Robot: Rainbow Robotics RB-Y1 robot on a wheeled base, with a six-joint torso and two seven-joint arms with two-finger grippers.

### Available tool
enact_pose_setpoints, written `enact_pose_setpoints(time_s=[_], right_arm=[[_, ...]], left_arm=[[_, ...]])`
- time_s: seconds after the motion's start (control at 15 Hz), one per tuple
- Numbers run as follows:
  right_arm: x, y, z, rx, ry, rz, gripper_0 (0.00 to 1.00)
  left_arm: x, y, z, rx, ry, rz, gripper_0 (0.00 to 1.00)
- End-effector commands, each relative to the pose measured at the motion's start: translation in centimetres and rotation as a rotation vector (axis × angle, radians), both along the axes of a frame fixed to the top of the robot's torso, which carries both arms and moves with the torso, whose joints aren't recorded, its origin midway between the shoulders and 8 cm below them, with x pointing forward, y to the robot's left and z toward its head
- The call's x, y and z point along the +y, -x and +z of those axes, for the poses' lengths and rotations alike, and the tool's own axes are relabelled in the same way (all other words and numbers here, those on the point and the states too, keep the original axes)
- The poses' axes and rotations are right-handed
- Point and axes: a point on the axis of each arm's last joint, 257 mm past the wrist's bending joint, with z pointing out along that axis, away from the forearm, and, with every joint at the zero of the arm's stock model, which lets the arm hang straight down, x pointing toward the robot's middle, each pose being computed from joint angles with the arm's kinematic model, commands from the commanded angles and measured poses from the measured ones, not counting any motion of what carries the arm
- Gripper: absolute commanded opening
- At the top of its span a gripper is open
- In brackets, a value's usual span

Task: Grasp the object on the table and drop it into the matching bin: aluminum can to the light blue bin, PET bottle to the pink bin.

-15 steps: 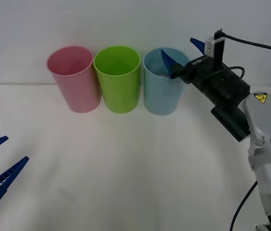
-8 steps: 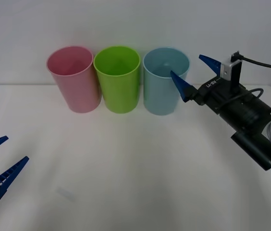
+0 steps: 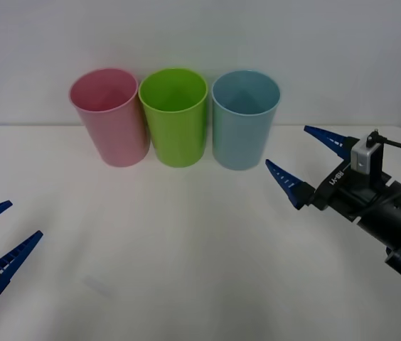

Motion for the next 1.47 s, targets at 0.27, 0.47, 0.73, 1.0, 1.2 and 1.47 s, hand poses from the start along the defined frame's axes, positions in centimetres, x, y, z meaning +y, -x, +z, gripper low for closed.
enact_pose_setpoints(time_s=[0.27,0.47,0.73,1.0,1.2,1.47], right_arm=[[-1.6,5.0,-3.7,-0.026,0.15,0.064,1.0],[-2.3,7.1,-5.5,0.015,0.172,0.099,1.0],[-3.8,9.8,-7.4,0.065,0.198,0.124,1.0],[-5.4,11.4,-8.5,0.1,0.217,0.122,1.0],[-6.2,12.5,-9.4,0.131,0.222,0.118,1.0],[-6.9,13.9,-10.6,0.171,0.222,0.113,1.0]], left_arm=[[0.0,0.0,0.0,0.0,0.0,0.0,1.0],[0.0,0.0,0.0,0.0,0.0,0.0,1.0],[0.0,0.0,0.0,0.0,0.0,0.0,1.0],[0.0,0.0,0.0,0.0,0.0,0.0,1.0],[0.0,0.0,0.0,0.0,0.0,0.0,1.0],[0.0,0.0,0.0,0.0,0.0,0.0,1.0]])
